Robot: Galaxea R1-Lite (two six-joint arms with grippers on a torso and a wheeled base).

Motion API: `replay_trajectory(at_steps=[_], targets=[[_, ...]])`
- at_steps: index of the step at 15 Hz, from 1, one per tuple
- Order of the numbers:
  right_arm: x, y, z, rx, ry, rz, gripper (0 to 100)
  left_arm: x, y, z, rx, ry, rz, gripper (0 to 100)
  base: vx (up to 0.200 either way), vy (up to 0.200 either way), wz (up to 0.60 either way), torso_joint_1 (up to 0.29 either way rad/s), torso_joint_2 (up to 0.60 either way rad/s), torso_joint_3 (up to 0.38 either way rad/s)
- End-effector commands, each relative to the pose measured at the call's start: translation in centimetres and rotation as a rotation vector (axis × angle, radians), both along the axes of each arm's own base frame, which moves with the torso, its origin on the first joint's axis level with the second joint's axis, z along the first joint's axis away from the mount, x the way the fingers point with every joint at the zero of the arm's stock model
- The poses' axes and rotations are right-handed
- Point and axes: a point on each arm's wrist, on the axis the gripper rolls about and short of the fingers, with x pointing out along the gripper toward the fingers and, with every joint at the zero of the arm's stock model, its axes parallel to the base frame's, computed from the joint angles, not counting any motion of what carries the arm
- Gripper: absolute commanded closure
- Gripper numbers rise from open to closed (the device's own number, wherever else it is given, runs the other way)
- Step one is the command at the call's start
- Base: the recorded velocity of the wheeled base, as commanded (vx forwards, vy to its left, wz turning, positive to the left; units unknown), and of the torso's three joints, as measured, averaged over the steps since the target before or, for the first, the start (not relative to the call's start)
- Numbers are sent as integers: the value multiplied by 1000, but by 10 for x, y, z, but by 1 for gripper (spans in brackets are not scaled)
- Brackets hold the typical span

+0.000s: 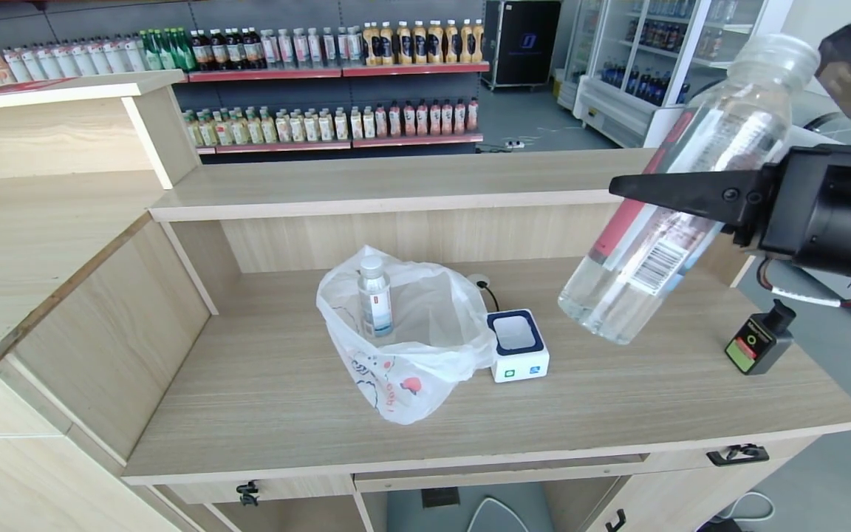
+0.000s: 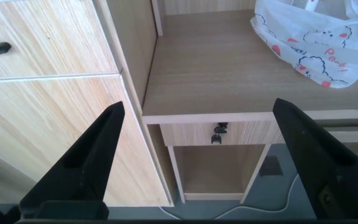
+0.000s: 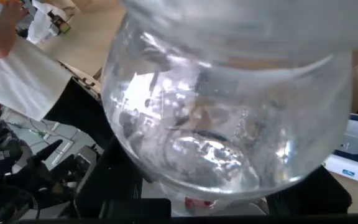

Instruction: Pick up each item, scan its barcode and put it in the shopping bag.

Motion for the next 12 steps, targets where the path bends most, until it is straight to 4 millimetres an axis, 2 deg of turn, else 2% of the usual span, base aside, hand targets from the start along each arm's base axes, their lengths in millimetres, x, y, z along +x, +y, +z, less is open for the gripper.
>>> replay_trajectory(at_steps=[1, 3, 6, 12], targets=[[-30, 0, 11, 27, -42, 26, 100, 0, 0, 0, 0, 0, 1, 0, 0, 0, 0, 0, 0, 0], [-37, 1, 10, 29, -43, 41, 100, 0, 0, 0, 0, 0, 1, 0, 0, 0, 0, 0, 0, 0], [-59, 0, 13, 69, 1, 118, 100, 0, 0, 0, 0, 0, 1, 0, 0, 0, 0, 0, 0, 0], [-81, 9, 15, 73, -2, 252, 100, 0, 0, 0, 0, 0, 1, 0, 0, 0, 0, 0, 0, 0]])
